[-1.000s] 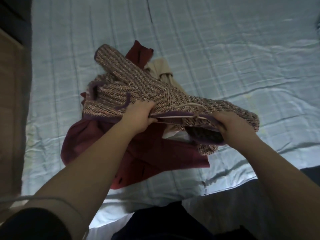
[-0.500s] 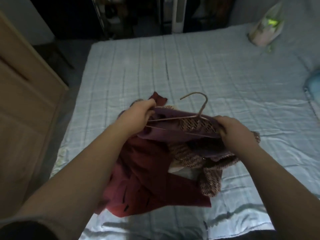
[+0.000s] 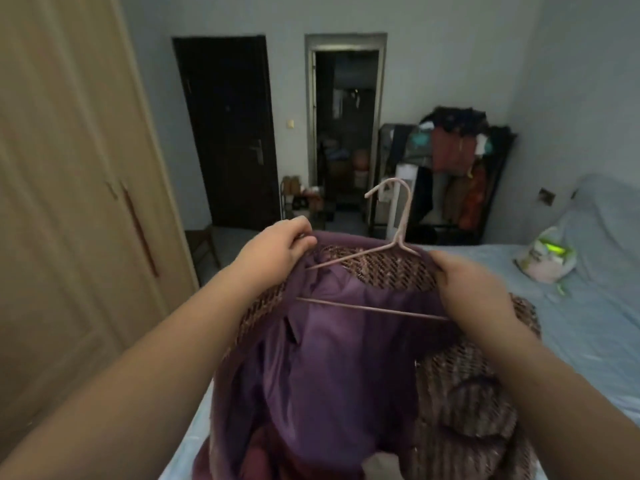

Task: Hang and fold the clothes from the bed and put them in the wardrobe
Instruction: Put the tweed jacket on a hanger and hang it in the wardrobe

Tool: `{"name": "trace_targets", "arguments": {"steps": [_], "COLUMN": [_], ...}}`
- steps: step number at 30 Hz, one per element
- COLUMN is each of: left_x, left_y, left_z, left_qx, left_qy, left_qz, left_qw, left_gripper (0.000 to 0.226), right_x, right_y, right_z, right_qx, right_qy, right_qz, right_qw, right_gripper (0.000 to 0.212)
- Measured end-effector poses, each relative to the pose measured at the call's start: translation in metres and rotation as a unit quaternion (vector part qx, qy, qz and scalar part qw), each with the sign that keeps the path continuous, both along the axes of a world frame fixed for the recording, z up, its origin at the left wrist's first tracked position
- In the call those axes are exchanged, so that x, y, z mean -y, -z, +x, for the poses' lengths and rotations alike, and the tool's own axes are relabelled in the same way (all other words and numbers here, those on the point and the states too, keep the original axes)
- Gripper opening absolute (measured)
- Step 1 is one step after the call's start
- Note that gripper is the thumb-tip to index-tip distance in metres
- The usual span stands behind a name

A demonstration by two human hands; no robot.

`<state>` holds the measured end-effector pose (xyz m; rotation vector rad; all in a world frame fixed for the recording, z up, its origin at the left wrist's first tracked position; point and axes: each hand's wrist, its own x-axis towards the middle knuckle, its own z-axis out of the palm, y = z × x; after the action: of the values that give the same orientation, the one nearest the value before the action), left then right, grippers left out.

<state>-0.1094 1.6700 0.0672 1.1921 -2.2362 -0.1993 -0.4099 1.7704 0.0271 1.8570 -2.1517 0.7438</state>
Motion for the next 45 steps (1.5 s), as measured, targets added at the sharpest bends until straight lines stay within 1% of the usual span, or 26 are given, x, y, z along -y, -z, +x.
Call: {"name": "trace_targets", "arguments": {"steps": [6,10,13,15,17,18,19,20,21,22,23,24,25,26,27,28,29,30,32,34,36,39,40,42,43,45], "left_x": [-0.025,-0.028,-0.027,-0.031,-0.038,-0.044,-0.049,-0.052,-0.052,-0.055,-0.055,-0.054,-0.055,-0.055,-0.054,-0.050,-0.046,-0.043,-0.037,-0.034,-0.034,-0.035,-0.036,-0.034,-0.033,-0.030], "left_y": [-0.057,-0.092,-0.119,-0.137,-0.149,-0.153,-0.152,-0.148,-0.142,-0.139,-0.137,-0.137,-0.138,-0.138,-0.137,-0.135,-0.133,-0.130,-0.123,-0.118,-0.117,-0.117,-0.116,-0.115,-0.115,-0.114], "left_z": [0.008,0.020,0.034,0.032,0.024,0.019,0.019,0.021,0.028,0.038,0.049,0.061,0.073,0.084,0.092,0.099,0.106,0.110,0.116,0.121,0.122,0.117,0.115,0.113,0.112,0.112], "left_qx": [-0.065,-0.127,-0.250,-0.317,-0.362,-0.351,-0.309,-0.223,-0.100,0.003,0.058,0.076,0.058,0.039,0.047,0.082,0.102,0.105,0.046,-0.024,-0.044,-0.030,-0.020,0.012,0.033,0.083], "left_qy": [-0.109,-0.158,-0.181,-0.186,-0.182,-0.167,-0.144,-0.129,-0.132,-0.152,-0.154,-0.126,-0.074,-0.022,0.020,0.036,0.037,0.033,0.029,0.023,0.013,0.003,-0.002,-0.024,-0.038,-0.060], "left_qz": [-0.038,-0.001,0.061,0.049,0.037,0.038,0.038,0.020,-0.029,-0.091,-0.137,-0.135,-0.085,-0.012,0.034,0.041,0.035,0.029,0.030,0.007,-0.008,-0.013,-0.017,-0.041,-0.059,-0.098], "left_qw": [0.991,0.979,0.949,0.929,0.913,0.921,0.939,0.966,0.986,0.984,0.977,0.980,0.992,0.999,0.998,0.995,0.994,0.993,0.998,0.999,0.999,0.999,1.000,0.999,0.997,0.990], "left_gripper": [0.017,0.025,0.028,0.027,0.027,0.029,0.034,0.040,0.046,0.048,0.046,0.043,0.043,0.052,0.064,0.073,0.072,0.059,0.025,0.008,0.005,0.004,0.003,0.003,0.003,0.005], "right_x": [0.014,0.017,0.019,0.021,0.021,0.021,0.021,0.019,0.018,0.016,0.015,0.015,0.014,0.014,0.013,0.014,0.014,0.016,0.020,0.025,0.027,0.023,0.022,0.022,0.024,0.030], "right_y": [-0.058,-0.084,-0.100,-0.111,-0.122,-0.128,-0.133,-0.138,-0.141,-0.143,-0.144,-0.146,-0.146,-0.147,-0.147,-0.147,-0.146,-0.145,-0.141,-0.133,-0.119,-0.095,-0.090,-0.085,-0.085,-0.082], "right_z": [0.036,0.056,0.067,0.079,0.093,0.098,0.102,0.105,0.108,0.110,0.112,0.114,0.116,0.119,0.121,0.125,0.129,0.133,0.141,0.144,0.141,0.138,0.139,0.142,0.144,0.147], "right_qx": [-0.053,-0.075,-0.069,-0.055,-0.046,-0.041,-0.031,-0.022,-0.014,-0.005,0.005,0.015,0.024,0.030,0.032,0.031,0.029,0.029,0.037,0.042,0.007,-0.070,-0.064,0.011,0.052,0.058], "right_qy": [-0.038,-0.077,-0.080,-0.085,-0.098,-0.104,-0.110,-0.113,-0.117,-0.119,-0.121,-0.123,-0.126,-0.131,-0.135,-0.138,-0.142,-0.148,-0.164,-0.176,-0.162,-0.059,-0.019,0.024,0.032,0.024], "right_qz": [-0.068,-0.055,0.002,0.021,0.017,-0.003,-0.029,-0.050,-0.063,-0.069,-0.074,-0.076,-0.074,-0.072,-0.071,-0.071,-0.075,-0.080,-0.088,-0.104,-0.136,-0.185,-0.184,-0.154,-0.132,-0.101], "right_qw": [0.996,0.993,0.994,0.995,0.994,0.994,0.993,0.992,0.991,0.990,0.990,0.989,0.989,0.988,0.988,0.987,0.987,0.985,0.982,0.978,0.977,0.979,0.981,0.988,0.989,0.993], "right_gripper": [0.016,0.013,0.016,0.022,0.020,0.014,0.009,0.009,0.011,0.012,0.013,0.012,0.011,0.011,0.011,0.011,0.010,0.010,0.009,0.010,0.018,0.038,0.043,0.046,0.044,0.029]}}
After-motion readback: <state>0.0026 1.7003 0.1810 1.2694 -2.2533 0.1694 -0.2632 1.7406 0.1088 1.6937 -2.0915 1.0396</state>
